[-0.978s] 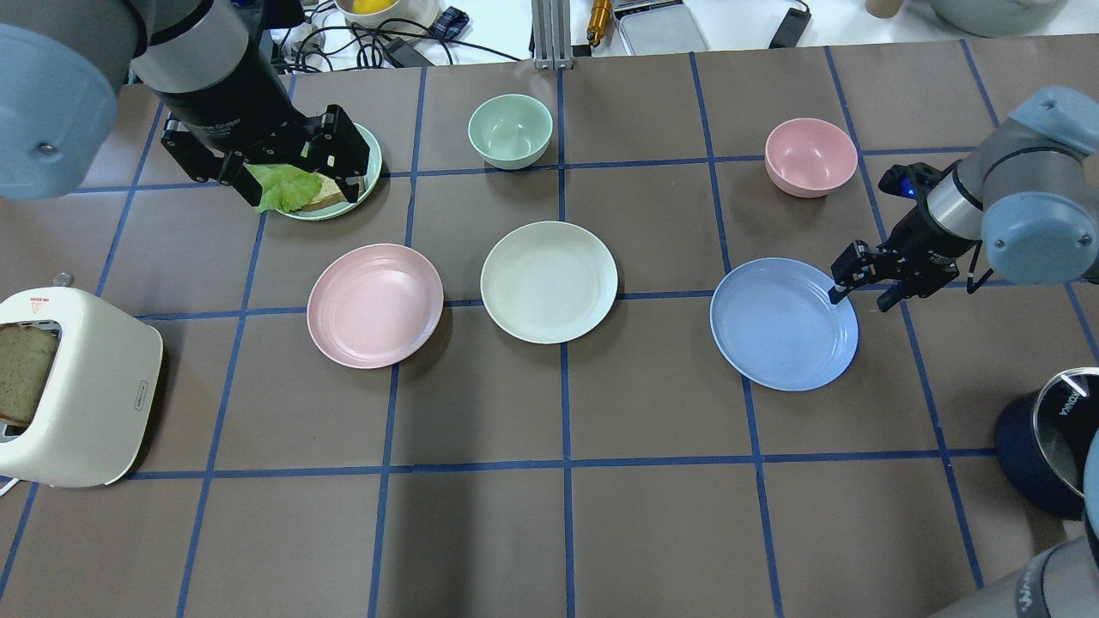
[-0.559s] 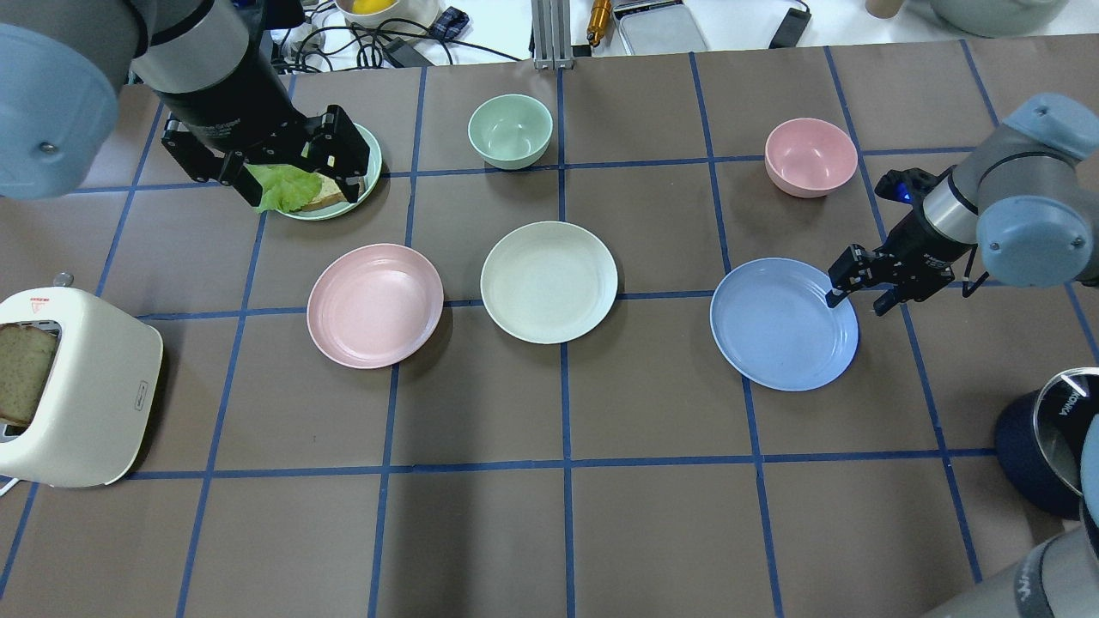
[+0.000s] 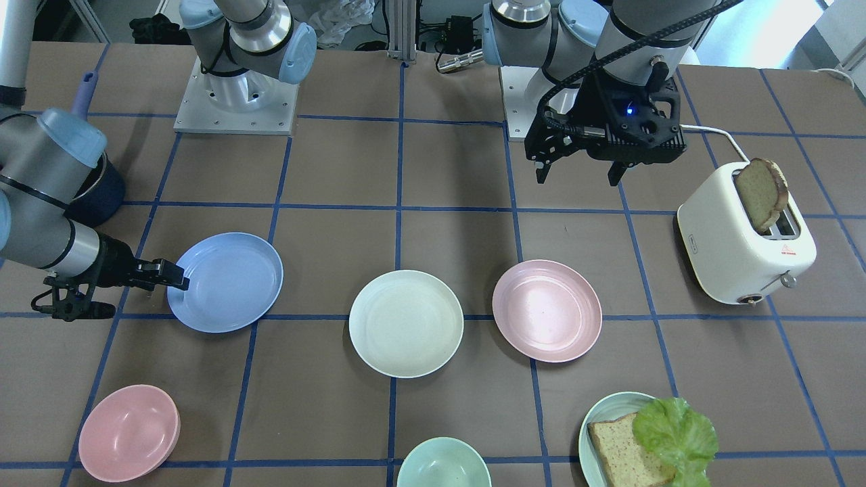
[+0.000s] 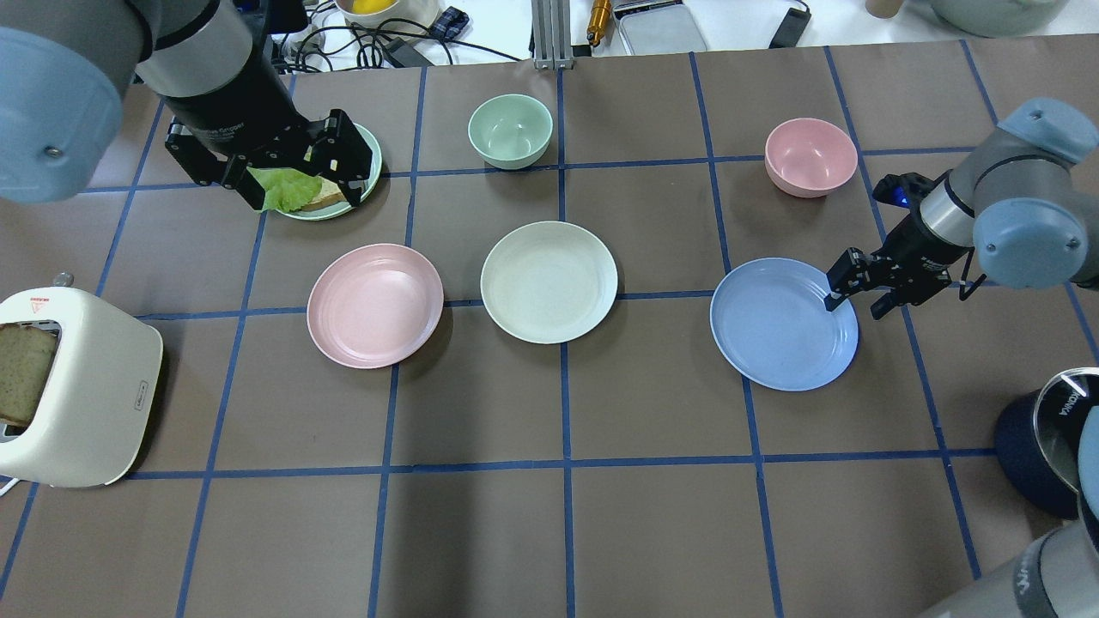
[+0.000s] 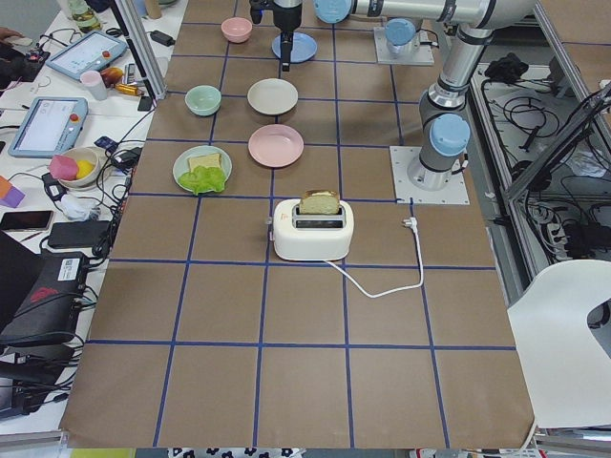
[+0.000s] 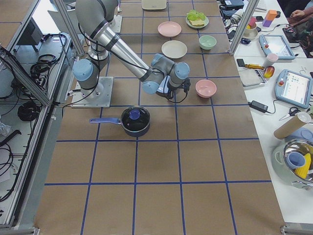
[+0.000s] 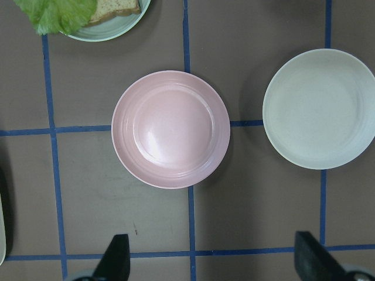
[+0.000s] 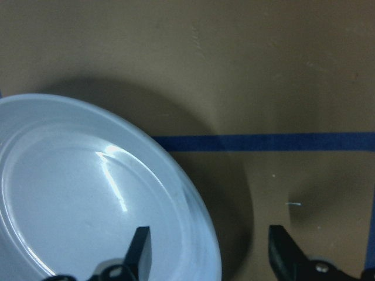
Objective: Stack three plates with pink and blue
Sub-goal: 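Grasp the light blue plate with the right gripper while the left reaches the pink plate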
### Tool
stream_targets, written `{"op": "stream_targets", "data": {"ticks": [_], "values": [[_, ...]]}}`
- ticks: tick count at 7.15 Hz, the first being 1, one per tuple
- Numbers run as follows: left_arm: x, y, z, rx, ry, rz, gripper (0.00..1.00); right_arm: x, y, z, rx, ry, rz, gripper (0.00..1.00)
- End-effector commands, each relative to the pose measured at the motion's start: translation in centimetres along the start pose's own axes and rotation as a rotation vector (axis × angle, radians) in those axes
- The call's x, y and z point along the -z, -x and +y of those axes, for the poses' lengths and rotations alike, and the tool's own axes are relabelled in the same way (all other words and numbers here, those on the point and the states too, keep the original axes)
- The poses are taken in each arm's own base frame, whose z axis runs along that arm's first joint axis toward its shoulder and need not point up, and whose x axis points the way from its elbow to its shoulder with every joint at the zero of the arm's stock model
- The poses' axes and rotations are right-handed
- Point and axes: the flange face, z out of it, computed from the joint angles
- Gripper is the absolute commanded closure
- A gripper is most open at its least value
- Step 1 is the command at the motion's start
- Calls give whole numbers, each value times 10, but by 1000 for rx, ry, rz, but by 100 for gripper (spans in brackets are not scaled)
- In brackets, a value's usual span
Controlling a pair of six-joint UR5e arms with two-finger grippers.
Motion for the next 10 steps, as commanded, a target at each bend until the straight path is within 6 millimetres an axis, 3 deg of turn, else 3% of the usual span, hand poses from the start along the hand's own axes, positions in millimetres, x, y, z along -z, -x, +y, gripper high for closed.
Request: {"op": "stream_targets", "data": {"ticks": [1,2,3,5,6,7,9,10], "values": [[-48,-16,5,-53,86,7,0,-1,-1,0,-1,3,1,31],[-86,-32,17,-96,112,0,0,-2,-1,0,7,5,1,47],[-142,-45,34,-105,125,-9,0,-5,-2,-1,6,9,-2,53],[-232,-44,64,-123,32,-12,0,-5,-2,-2,7,8,-4,73],[-255,-45,65,-144,-27,-7,0,-3,-2,-3,8,5,-3,79],[-275,-43,60,-241,-5,-27,5,-3,-2,-3,8,6,-2,86],[-300,-41,49,-393,-10,-71,18,5,-1,-3,11,-7,10,90],[-308,-41,47,-412,-6,-73,41,6,-1,-4,13,-8,13,95]]}}
